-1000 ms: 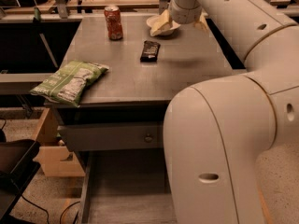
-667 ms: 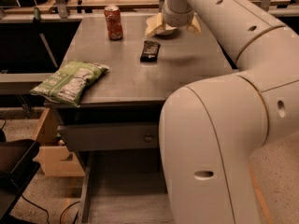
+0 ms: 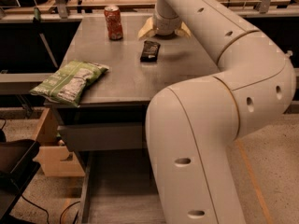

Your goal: Place rxbar chocolate into middle drawer

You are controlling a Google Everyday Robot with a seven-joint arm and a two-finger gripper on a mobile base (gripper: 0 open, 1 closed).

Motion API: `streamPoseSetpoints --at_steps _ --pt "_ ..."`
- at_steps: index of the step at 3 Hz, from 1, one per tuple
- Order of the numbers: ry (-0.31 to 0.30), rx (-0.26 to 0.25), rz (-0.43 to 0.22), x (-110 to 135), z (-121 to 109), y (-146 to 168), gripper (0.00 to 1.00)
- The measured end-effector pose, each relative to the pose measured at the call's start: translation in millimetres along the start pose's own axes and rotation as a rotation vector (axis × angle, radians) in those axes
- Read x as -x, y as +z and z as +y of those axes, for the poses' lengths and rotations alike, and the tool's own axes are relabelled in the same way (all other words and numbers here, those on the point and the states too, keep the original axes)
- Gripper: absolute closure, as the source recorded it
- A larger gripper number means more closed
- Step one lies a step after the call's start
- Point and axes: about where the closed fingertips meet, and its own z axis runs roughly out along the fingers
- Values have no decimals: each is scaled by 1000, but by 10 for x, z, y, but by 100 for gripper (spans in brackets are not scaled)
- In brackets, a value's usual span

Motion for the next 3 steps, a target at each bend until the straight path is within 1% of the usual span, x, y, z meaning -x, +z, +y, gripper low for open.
streamPoseSetpoints --at_steps 2,3 --pt "-1 7 67 -108 159 306 0" --pt "-17 33 109 -211 288 425 0"
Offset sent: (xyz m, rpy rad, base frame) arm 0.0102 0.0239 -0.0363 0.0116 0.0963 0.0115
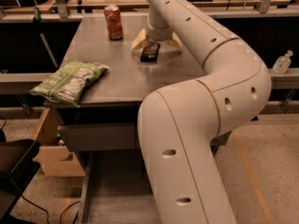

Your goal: Place rxbar chocolate into middle drawer

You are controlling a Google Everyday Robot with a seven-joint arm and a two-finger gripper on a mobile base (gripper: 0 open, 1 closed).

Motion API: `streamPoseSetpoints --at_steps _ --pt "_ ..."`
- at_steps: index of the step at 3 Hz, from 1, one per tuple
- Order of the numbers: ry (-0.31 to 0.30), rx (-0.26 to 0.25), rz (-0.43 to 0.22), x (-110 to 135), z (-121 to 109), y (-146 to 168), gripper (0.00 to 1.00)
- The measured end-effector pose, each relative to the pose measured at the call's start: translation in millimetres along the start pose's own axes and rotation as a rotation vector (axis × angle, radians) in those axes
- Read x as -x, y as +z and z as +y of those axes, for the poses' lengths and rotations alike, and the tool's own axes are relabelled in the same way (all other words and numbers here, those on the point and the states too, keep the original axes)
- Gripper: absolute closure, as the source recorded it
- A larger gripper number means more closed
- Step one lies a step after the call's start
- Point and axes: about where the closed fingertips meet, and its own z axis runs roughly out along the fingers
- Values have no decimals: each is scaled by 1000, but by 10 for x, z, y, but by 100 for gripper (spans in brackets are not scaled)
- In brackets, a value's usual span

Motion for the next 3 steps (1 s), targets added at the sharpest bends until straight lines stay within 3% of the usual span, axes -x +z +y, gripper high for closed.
streamPoseSetpoints --at_steps 1,3 --pt "-39 16 30 -78 140 97 17" --pt "-61 12 47 -81 194 27 65"
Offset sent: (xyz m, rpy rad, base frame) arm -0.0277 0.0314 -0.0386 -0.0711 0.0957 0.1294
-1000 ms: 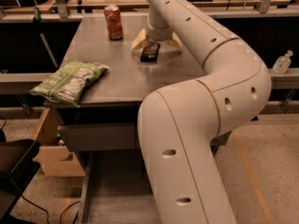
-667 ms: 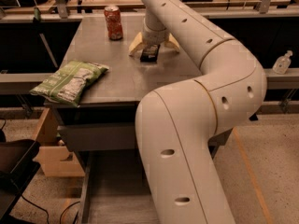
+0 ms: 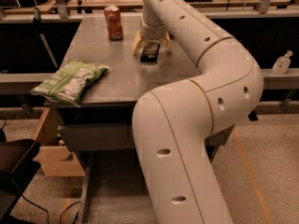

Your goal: Place rxbar chocolate into middle drawer

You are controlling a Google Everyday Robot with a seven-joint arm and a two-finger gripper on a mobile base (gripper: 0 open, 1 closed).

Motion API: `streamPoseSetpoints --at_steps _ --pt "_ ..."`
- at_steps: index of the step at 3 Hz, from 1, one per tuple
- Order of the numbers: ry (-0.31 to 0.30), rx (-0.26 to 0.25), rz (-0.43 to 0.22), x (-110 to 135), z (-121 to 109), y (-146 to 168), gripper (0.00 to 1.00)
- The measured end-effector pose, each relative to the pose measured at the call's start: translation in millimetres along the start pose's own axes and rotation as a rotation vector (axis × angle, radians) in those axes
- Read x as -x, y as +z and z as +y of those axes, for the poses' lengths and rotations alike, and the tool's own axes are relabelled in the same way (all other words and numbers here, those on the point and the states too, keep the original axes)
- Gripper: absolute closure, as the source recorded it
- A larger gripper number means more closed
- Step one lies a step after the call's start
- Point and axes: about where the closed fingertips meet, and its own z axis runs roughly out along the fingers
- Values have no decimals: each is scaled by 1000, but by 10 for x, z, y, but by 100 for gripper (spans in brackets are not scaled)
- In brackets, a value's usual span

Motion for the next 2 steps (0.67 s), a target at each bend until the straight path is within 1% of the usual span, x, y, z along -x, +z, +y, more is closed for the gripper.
streamPoseSetpoints --at_steps 1,2 --pt "0 0 0 27 4 -81 87" --pt "0 0 0 55 8 -167 100"
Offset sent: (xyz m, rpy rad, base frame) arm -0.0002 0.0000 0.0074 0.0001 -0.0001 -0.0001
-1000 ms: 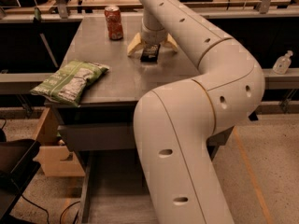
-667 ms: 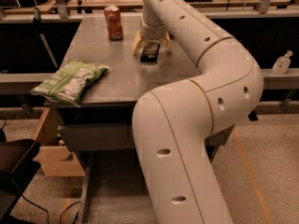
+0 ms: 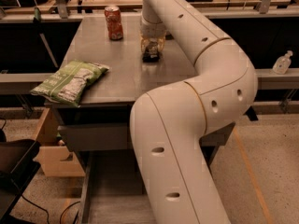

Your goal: Place rxbar chocolate into middle drawer

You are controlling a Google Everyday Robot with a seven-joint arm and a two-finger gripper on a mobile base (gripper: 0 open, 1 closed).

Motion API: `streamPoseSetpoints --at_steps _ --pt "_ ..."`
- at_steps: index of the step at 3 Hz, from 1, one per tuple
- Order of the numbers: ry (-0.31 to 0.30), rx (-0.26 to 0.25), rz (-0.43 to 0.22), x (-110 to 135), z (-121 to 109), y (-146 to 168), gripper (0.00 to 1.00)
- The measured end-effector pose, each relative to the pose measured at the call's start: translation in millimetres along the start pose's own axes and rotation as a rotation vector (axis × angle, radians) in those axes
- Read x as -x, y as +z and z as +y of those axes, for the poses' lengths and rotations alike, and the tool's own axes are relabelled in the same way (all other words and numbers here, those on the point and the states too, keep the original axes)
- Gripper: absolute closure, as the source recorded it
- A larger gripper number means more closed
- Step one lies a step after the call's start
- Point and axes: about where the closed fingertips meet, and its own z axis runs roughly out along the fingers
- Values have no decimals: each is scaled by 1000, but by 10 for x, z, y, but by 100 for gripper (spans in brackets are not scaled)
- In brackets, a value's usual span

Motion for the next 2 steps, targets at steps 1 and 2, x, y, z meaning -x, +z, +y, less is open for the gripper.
streamPoseSetpoints --at_steps 1,2 --pt "0 0 0 12 3 -44 100" --pt "-4 -3 -8 29 3 -62 100"
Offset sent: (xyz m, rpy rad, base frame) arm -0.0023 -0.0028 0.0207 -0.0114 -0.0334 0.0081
